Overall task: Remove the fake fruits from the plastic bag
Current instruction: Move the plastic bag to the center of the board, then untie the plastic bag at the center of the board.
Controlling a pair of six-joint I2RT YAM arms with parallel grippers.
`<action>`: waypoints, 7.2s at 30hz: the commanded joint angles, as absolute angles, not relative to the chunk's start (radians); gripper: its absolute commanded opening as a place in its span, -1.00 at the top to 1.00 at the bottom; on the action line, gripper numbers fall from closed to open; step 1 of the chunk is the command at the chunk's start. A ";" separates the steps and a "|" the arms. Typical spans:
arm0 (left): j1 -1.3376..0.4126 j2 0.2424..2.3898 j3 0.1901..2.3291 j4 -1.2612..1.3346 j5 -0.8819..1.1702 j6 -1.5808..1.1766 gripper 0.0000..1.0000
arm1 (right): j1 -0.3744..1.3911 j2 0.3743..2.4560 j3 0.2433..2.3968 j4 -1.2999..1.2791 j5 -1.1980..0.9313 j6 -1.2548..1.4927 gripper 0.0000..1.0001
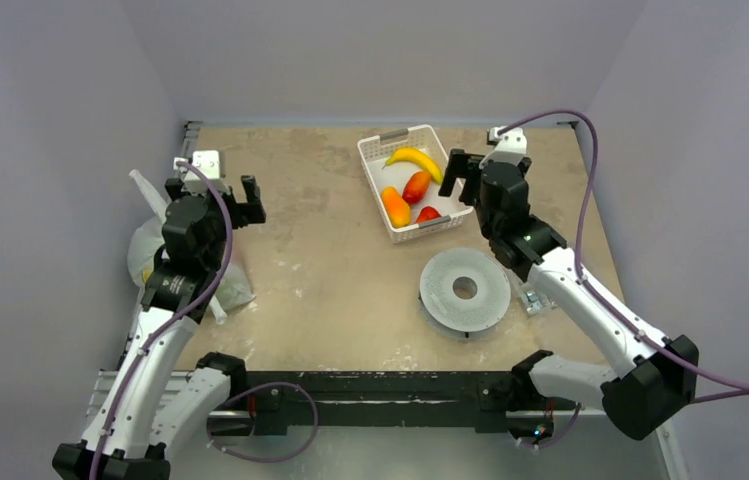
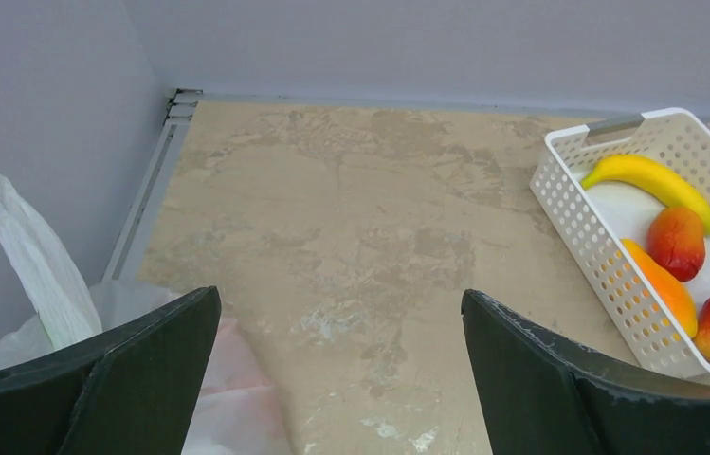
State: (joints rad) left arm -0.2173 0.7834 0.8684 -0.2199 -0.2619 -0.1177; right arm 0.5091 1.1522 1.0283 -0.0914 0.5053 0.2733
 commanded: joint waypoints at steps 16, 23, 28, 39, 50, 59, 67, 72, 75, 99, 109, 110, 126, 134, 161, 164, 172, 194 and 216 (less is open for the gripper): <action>-0.218 1.039 1.006 -0.487 -1.212 -0.321 -1.00 | 0.866 1.500 1.348 -0.324 0.608 0.431 -0.98; -0.132 1.184 1.069 -0.709 -1.174 -0.564 -1.00 | 0.868 1.542 1.361 -0.367 0.513 0.422 -0.97; -0.049 1.294 1.156 -0.952 -1.154 -0.845 -1.00 | 0.868 1.517 1.338 -0.376 0.511 0.421 -0.98; 0.012 1.438 1.210 -1.109 -0.946 -1.072 -0.91 | 0.868 1.524 1.331 -0.375 0.504 0.410 -0.98; 0.074 1.373 1.112 -0.834 -0.663 -0.869 -0.51 | 0.868 1.524 1.313 -0.375 0.516 0.396 -0.98; 0.155 1.425 1.113 -0.784 -0.497 -0.845 -0.55 | 0.868 1.542 1.339 -0.384 0.504 0.394 -0.98; 0.161 1.445 1.115 -0.667 -0.248 -0.696 0.25 | 0.869 1.568 1.337 -0.370 0.477 0.394 -0.98; 0.161 1.476 1.139 -0.650 -0.121 -0.648 0.79 | 0.868 1.595 1.352 -0.366 0.459 0.398 -0.98; 0.156 1.483 1.149 -0.652 -0.062 -0.623 0.94 | 0.868 1.611 1.362 -0.367 0.445 0.403 -0.98; -0.145 1.045 0.911 -0.604 0.247 -0.191 0.67 | 0.907 1.639 1.328 -0.209 0.043 0.359 -0.98; -0.168 0.929 0.880 -0.553 0.009 -0.191 -0.76 | 0.994 1.648 1.257 0.056 -0.056 0.485 -0.97; -0.169 0.925 0.881 -0.552 -0.038 -0.191 -0.75 | 1.000 1.655 1.246 0.102 -0.072 0.509 -0.93; -0.120 1.161 0.963 -0.649 -0.073 -0.184 -0.56 | 1.100 1.865 1.308 0.336 -0.084 0.499 -0.39; -0.120 1.184 0.969 -0.647 -0.006 -0.165 0.05 | 1.114 1.928 1.395 0.264 0.045 0.408 -0.26; -0.133 1.151 0.920 -0.617 -0.059 -0.207 -0.63 | 1.131 1.991 1.351 0.443 0.085 0.425 1.00; -0.133 1.214 0.949 -0.643 -0.012 -0.212 -0.52 | 1.131 1.986 1.343 0.455 0.078 0.446 1.00; -0.133 1.169 0.957 -0.647 -0.021 -0.221 -0.64 | 1.131 1.949 1.313 0.431 0.047 0.463 1.00; -0.134 1.164 0.942 -0.653 -0.015 -0.203 -0.06 | 1.131 1.904 1.252 0.451 0.042 0.459 1.00; -0.136 1.080 0.939 -0.661 -0.225 -0.220 1.00 | 1.131 1.804 1.104 0.355 0.191 0.468 1.00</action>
